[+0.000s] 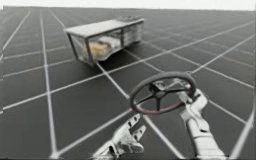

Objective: Pick up and drop off the object

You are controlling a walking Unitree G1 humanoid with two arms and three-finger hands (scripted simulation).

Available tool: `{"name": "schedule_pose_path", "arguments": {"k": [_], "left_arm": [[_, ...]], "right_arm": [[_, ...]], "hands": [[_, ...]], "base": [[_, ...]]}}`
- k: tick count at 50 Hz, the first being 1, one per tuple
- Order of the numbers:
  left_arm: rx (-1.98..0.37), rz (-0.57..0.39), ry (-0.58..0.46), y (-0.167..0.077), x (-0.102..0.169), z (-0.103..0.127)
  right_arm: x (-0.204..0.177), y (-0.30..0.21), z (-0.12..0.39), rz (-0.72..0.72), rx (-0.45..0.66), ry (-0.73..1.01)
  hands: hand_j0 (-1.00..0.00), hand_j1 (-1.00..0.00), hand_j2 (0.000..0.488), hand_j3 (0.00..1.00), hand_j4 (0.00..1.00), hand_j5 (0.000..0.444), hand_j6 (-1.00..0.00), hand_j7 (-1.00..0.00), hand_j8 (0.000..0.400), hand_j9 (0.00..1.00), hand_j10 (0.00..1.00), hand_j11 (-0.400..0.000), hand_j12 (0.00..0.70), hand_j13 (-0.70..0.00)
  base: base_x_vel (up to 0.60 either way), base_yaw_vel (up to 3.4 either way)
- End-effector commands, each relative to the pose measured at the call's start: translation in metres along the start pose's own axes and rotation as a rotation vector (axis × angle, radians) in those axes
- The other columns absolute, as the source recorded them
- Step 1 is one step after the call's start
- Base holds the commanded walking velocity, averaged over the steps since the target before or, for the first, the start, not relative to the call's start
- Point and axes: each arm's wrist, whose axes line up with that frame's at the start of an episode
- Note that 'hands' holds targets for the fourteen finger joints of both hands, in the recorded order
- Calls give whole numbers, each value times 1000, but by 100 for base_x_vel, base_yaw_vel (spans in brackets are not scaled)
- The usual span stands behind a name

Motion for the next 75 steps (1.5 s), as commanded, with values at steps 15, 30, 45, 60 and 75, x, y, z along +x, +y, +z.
{"name": "schedule_pose_path", "arguments": {"k": [15, 30, 45, 60, 75], "left_arm": [[-5, -4, -9, 1, -2, 0], [-5, -4, -9, 1, -2, 0], [-5, -4, -9, 1, -2, 0], [-5, -4, -9, 1, -2, 0], [-5, -4, -9, 1, -2, 0]], "right_arm": [[-5, 8, 8, 25, 15, -24], [-5, 8, 8, 25, 15, -24], [-5, 8, 8, 25, 15, -24], [-5, 8, 8, 25, 15, -24], [-5, 8, 8, 25, 15, -24]], "hands": [[0, 0, 0, 1000, 1000, 0, 0, 0, 0, 1000, 1000, -400, 0, -700], [0, 0, 0, 1000, 1000, 0, 0, 0, 0, 1000, 1000, -400, 0, -700], [0, 0, 0, 1000, 1000, 0, 0, 0, 0, 1000, 1000, -400, 0, -700], [0, 0, 0, 1000, 1000, 0, 0, 0, 0, 1000, 1000, -400, 0, -700], [0, 0, 0, 1000, 1000, 0, 0, 0, 0, 1000, 1000, -400, 0, -700]], "base": [[53, 13], [55, 10], [55, 9], [58, 4], [58, 4]]}}
